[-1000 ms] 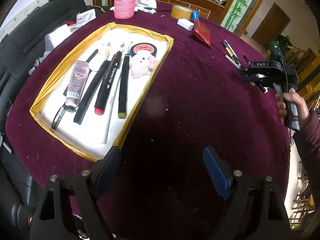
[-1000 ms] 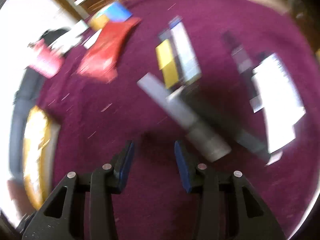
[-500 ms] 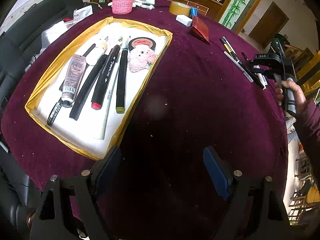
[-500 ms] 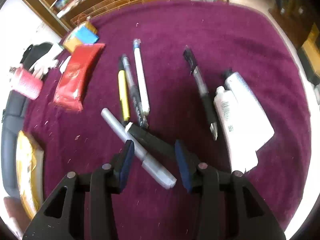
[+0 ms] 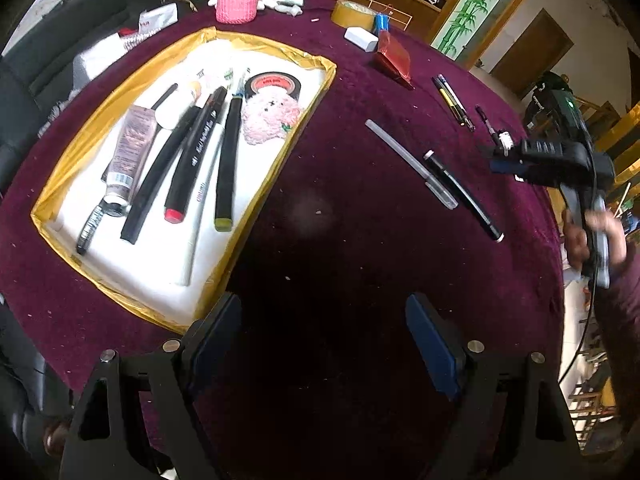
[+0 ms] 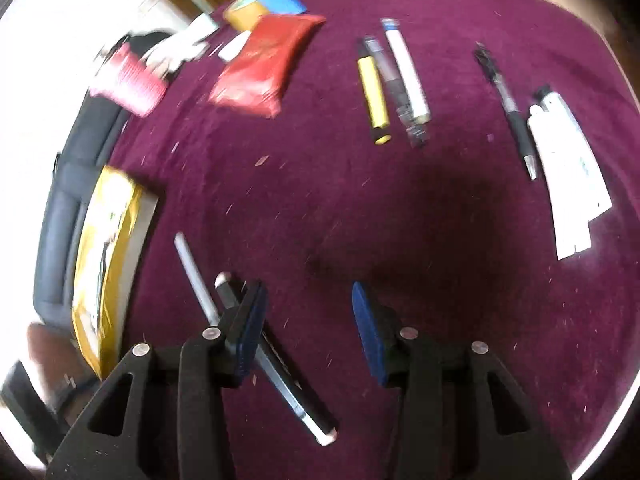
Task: Organize objects
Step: 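Grasp a black marker with the right tool while the left tool grasps a white pen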
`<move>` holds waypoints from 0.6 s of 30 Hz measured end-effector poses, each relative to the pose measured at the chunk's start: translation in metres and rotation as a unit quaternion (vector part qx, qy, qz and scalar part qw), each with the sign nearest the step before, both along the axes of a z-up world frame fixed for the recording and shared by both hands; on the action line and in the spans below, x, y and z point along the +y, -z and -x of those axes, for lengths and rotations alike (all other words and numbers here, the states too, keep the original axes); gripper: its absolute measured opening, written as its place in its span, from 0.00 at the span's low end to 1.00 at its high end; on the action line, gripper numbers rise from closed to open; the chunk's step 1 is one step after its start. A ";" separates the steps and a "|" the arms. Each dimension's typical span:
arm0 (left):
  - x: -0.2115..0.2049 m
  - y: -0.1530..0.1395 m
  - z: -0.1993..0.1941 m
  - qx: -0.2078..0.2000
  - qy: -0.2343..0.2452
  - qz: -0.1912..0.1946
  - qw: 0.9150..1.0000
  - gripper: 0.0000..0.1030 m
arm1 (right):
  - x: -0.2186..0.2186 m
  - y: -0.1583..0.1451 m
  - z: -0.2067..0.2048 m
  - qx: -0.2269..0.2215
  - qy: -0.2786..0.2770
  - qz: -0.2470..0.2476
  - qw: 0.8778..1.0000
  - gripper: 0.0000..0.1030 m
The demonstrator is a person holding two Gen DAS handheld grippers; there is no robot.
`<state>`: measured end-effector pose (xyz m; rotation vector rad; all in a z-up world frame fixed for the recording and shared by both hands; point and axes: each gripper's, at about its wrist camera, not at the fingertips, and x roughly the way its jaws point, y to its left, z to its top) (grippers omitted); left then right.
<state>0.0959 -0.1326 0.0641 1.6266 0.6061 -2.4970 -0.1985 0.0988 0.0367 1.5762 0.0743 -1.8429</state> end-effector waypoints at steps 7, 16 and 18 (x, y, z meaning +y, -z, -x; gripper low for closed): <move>-0.006 0.003 0.012 0.003 -0.013 -0.069 0.998 0.78 | -0.046 0.020 -0.078 0.096 -0.114 -0.094 0.984 0.42; 0.008 0.003 0.052 0.007 -0.017 -0.086 0.996 0.78 | -0.048 0.031 -0.052 0.092 -0.006 -0.088 0.992 0.12; 0.016 0.001 0.068 0.012 -0.009 -0.080 0.997 0.78 | -0.031 0.034 -0.052 0.075 0.015 -0.081 0.994 0.12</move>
